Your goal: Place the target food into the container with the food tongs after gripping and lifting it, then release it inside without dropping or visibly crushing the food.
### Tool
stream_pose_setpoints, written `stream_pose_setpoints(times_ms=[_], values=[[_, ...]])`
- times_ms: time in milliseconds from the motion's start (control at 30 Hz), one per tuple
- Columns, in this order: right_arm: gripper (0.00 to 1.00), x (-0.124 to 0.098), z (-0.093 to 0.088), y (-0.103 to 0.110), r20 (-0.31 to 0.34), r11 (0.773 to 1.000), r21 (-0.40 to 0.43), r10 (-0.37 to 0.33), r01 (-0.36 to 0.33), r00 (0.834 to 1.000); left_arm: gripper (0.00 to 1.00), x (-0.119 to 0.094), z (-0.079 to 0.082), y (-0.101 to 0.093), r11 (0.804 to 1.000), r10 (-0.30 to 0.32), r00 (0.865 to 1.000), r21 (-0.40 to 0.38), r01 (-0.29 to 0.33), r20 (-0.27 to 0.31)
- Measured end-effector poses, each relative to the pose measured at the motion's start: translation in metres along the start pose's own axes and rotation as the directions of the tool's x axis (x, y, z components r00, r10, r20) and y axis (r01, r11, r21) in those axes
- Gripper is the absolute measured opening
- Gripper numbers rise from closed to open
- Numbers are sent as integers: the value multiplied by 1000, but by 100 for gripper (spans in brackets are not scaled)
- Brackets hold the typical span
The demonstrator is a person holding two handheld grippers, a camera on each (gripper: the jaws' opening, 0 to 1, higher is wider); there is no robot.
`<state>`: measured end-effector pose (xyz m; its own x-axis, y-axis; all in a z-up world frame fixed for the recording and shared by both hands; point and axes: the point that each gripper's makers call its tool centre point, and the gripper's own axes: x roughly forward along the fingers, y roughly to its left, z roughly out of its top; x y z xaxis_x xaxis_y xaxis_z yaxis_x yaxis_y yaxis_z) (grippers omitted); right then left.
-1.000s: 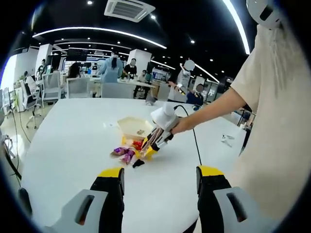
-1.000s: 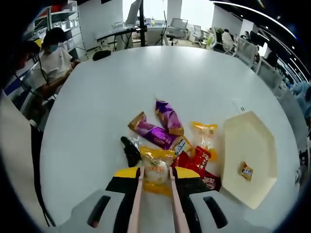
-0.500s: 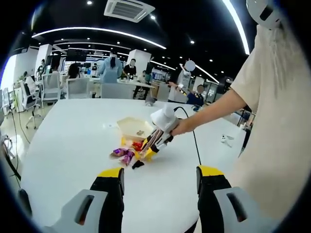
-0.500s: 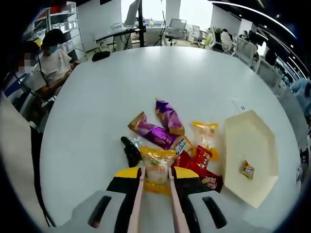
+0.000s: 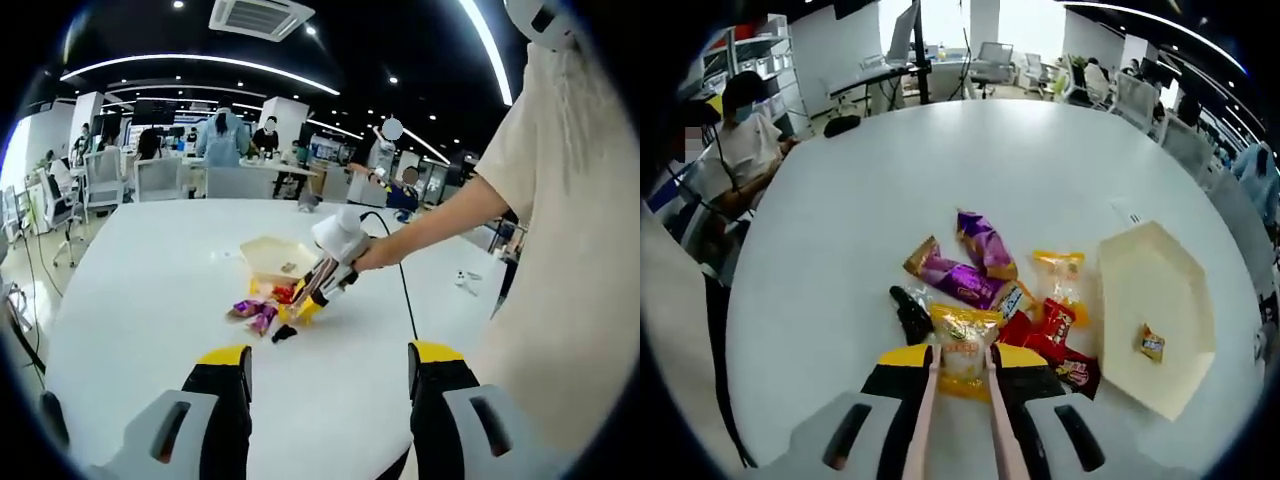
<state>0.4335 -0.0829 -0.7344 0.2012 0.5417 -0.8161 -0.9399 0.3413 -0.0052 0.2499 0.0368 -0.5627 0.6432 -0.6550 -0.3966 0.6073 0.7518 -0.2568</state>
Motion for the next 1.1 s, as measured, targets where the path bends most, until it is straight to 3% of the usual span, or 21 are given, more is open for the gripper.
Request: stream_pose_setpoints(times_ms=[500,1100], values=[[23,-19,24,-14,78,999,33,-38,35,996,64,4,4,0,1000,-15,1000,3,15,2],[23,-53,45,-73,139,985,86,-164,153,977,64,8,4,-4,999,-31,1000,8,31,0]])
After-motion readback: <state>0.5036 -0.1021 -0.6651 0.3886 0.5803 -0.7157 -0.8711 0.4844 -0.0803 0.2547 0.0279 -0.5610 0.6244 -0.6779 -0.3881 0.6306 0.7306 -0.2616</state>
